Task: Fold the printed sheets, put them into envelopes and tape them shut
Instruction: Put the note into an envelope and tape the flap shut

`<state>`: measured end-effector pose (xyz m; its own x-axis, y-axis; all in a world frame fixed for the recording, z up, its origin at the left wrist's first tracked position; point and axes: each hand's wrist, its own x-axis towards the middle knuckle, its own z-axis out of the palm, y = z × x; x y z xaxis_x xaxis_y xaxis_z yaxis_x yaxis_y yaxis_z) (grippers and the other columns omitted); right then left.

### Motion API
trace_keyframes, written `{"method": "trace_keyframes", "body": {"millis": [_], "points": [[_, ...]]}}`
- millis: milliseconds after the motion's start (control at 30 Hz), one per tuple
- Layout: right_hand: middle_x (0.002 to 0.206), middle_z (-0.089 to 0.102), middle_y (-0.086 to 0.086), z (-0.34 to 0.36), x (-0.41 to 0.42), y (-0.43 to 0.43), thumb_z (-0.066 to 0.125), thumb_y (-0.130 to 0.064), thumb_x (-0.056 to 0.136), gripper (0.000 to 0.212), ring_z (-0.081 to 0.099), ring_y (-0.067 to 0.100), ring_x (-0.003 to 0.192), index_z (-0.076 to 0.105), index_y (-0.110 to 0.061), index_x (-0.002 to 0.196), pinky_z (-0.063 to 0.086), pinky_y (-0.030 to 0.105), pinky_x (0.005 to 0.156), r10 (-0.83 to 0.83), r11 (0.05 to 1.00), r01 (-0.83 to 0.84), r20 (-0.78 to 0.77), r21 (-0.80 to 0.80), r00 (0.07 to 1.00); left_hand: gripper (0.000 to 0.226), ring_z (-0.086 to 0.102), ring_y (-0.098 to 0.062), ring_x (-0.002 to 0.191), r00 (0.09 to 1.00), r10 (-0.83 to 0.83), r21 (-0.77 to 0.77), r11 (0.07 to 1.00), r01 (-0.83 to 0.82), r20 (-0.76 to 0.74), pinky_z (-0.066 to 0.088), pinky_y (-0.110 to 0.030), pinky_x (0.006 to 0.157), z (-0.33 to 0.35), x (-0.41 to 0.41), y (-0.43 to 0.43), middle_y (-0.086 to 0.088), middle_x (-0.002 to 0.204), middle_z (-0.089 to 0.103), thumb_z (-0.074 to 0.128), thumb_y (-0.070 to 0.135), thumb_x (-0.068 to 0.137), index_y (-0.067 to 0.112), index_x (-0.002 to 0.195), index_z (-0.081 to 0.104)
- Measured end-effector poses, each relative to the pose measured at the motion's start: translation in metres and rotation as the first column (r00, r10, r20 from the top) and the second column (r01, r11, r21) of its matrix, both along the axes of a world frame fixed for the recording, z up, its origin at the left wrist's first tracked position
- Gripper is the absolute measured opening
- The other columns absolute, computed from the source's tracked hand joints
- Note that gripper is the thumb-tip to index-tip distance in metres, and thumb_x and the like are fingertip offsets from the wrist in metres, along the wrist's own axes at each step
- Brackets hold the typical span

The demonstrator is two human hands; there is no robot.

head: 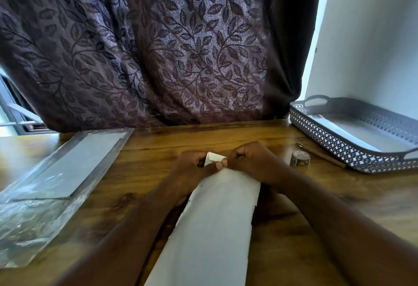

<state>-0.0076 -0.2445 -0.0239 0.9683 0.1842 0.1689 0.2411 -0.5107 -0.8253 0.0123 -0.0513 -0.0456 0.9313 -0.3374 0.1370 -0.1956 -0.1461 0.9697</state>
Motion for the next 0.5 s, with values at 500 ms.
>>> {"method": "trace_keyframes", "body": {"millis": [500], "points": [[0.086,0.077,0.010,-0.0037,0.0038,-0.0064,0.077,-0.025,0.087,0.020,0.068,0.017,0.075,0.079,-0.005,0.086,0.056,0.036,0.071,0.012,1.000,-0.011,-0.035,0.021,0.999,0.014,0.074,-0.022,0.083,0.992,0.058,-0.054,0.996,-0.065,-0.110,0.059,-0.034,0.073,0.0015,0.0017,-0.0010,-0.009,0.091,0.078,0.078,0.011,0.084,0.009,0.098,0.078]]}}
